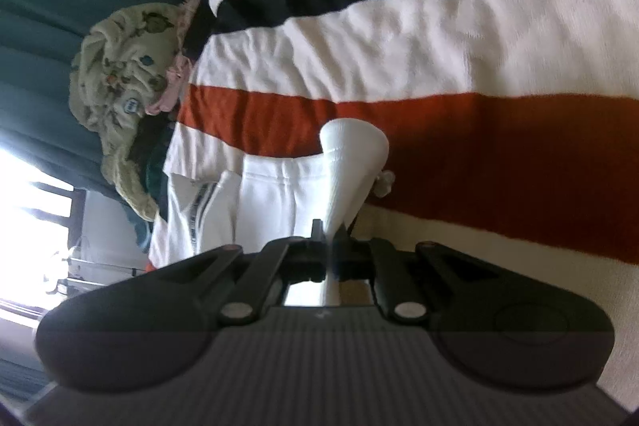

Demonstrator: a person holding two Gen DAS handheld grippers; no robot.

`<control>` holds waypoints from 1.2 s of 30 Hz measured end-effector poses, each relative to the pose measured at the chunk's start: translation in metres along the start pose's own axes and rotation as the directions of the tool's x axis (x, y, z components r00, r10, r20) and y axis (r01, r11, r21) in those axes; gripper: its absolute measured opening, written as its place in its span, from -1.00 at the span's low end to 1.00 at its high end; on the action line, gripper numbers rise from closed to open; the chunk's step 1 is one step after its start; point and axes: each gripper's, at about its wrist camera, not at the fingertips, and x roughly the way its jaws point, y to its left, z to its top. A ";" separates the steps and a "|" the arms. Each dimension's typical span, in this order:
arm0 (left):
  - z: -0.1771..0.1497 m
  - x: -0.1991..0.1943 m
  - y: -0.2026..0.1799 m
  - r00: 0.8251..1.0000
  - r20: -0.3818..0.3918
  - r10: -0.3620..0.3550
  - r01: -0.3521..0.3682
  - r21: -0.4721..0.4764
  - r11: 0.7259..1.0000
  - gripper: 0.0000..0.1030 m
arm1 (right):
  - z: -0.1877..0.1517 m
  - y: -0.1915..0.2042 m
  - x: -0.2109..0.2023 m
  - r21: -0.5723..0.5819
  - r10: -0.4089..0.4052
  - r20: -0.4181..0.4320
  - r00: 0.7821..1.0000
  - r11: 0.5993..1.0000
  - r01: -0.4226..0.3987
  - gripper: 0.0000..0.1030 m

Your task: Fold clothes

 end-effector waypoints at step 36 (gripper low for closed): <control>-0.028 0.256 -0.295 0.983 0.169 -0.075 -0.050 0.635 0.771 -0.82 | 0.001 0.284 0.269 -0.345 0.030 0.232 0.972 0.937 0.054 -0.89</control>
